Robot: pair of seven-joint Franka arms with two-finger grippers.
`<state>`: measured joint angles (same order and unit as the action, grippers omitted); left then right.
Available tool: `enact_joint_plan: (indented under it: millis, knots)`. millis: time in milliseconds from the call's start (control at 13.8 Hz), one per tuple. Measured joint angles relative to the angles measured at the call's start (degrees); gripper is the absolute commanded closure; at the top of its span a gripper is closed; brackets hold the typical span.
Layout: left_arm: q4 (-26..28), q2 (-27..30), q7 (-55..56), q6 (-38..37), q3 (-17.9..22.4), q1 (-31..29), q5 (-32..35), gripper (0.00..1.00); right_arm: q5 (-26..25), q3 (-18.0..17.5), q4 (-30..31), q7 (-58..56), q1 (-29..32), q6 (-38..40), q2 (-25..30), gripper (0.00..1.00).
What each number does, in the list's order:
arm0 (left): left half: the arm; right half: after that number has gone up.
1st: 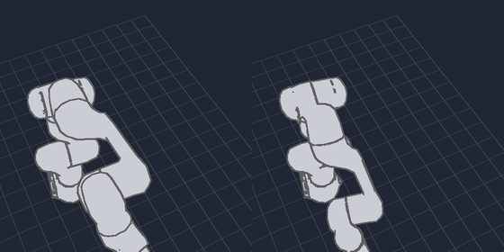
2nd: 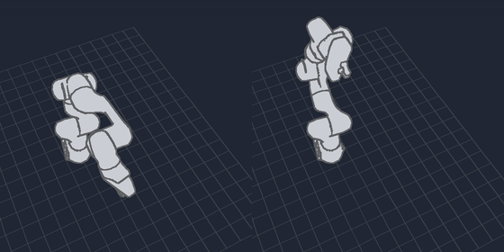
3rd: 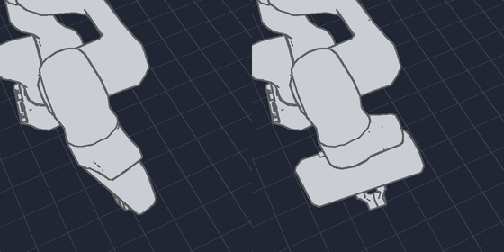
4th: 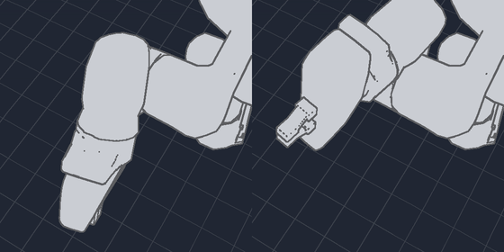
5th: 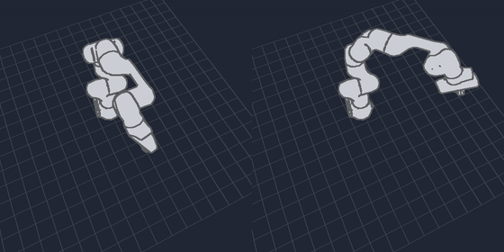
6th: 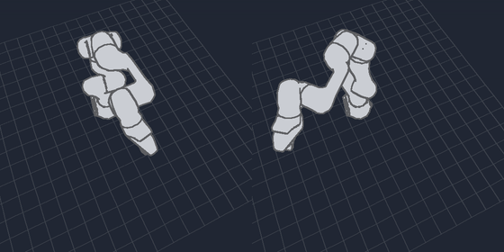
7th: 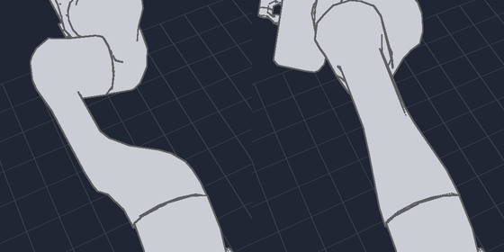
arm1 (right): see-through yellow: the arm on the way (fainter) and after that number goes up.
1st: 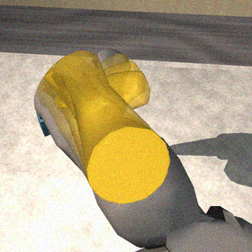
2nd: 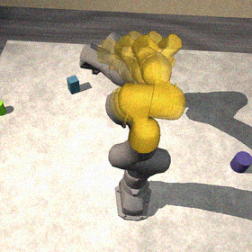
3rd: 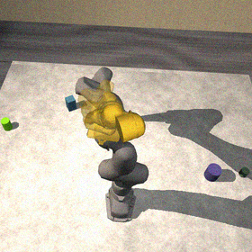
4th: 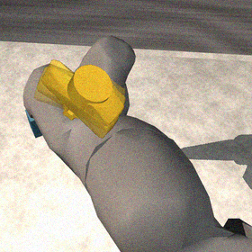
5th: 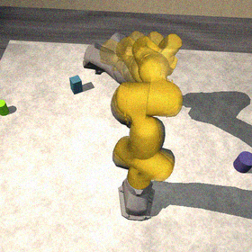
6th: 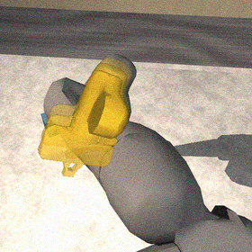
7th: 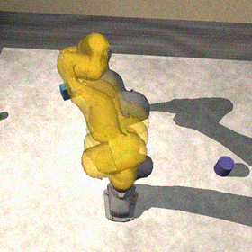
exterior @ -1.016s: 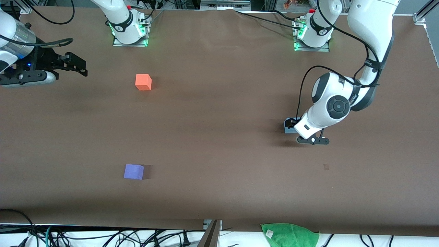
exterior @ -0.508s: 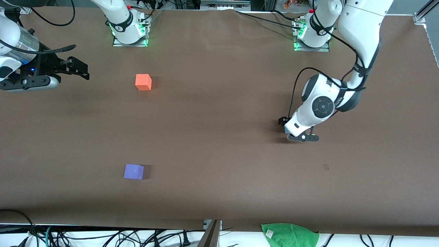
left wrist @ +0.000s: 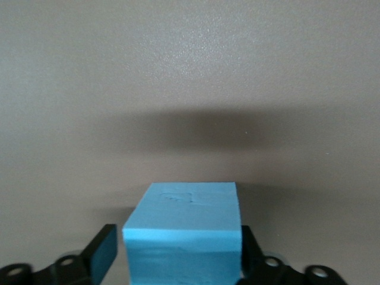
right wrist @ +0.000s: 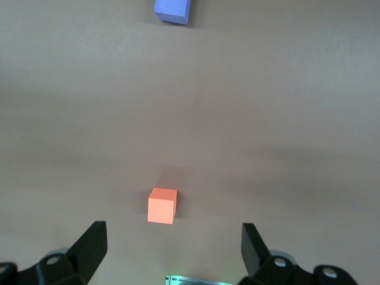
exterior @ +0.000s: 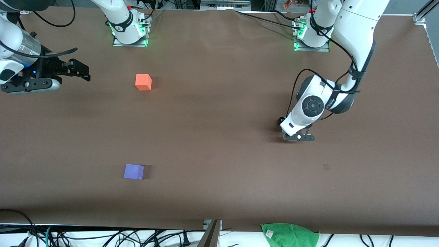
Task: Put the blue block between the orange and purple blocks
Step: 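Carry the blue block with the left gripper toward the table middle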
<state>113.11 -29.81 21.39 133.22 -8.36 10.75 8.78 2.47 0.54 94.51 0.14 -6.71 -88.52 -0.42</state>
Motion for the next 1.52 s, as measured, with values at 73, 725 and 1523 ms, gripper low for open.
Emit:
enact_joint_plan:
  millis: [73,725,1523]
  knots:
    - [-0.02,0.01,0.01,0.07,-0.05,0.03,0.0,0.84,0.0,0.0,0.0,0.0,0.0,0.0,0.0,0.0]
    - [-8.18,3.22,2.15,-10.17,-4.79,0.81,-0.39,0.92,-0.01,0.03,0.11,0.0,0.15,-0.06,-0.34,0.0]
    - [-29.18,-14.14,25.42,-10.92,-7.15,21.04,-5.4,0.62,0.0,0.02,0.86,-0.01,0.52,-1.08,-0.93,0.0]
